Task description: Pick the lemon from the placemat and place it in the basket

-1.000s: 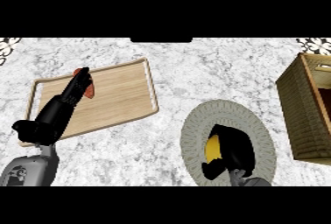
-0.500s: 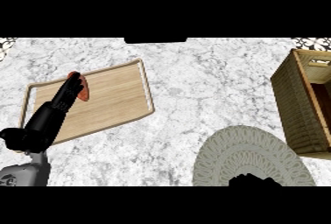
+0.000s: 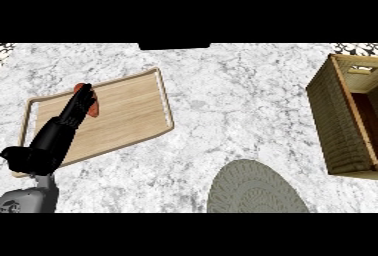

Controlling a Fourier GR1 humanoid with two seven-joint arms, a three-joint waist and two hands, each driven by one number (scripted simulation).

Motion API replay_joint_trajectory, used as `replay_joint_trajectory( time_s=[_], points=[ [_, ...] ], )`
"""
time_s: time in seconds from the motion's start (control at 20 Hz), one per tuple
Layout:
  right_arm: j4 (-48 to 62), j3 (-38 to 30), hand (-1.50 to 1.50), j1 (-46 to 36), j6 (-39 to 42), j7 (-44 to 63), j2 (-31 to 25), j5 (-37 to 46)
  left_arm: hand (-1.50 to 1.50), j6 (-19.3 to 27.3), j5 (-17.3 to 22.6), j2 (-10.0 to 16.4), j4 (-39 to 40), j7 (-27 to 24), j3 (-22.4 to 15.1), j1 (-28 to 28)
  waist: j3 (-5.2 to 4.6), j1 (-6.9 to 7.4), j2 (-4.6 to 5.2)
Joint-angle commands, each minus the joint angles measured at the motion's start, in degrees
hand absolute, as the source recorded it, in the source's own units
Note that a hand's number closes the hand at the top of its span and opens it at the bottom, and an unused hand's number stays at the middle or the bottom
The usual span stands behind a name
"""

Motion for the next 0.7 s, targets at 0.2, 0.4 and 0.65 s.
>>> replay_joint_trajectory(
  time_s=[0.2, 0.4, 0.65],
  points=[
    [-21.1, 0.1, 1.5, 6.7, -2.9, 1.0, 2.3, -8.0, 0.0, 0.4, -0.8, -0.1, -0.6, -0.9, -0.2, 0.9, -0.13, -0.82, -0.13],
    [-22.4, -2.1, 1.5, 7.2, -2.5, 3.2, 1.6, -6.8, 0.0, 0.5, -0.3, 0.3, 0.5, -0.5, 0.9, -0.4, -0.29, -1.09, 0.22],
    [-22.5, -9.2, 1.5, 3.9, -2.8, 6.3, 1.5, -6.4, 0.0, -0.8, -0.1, 1.0, 0.1, -1.5, 0.6, -0.1, -0.33, 0.31, 0.5]
  ],
)
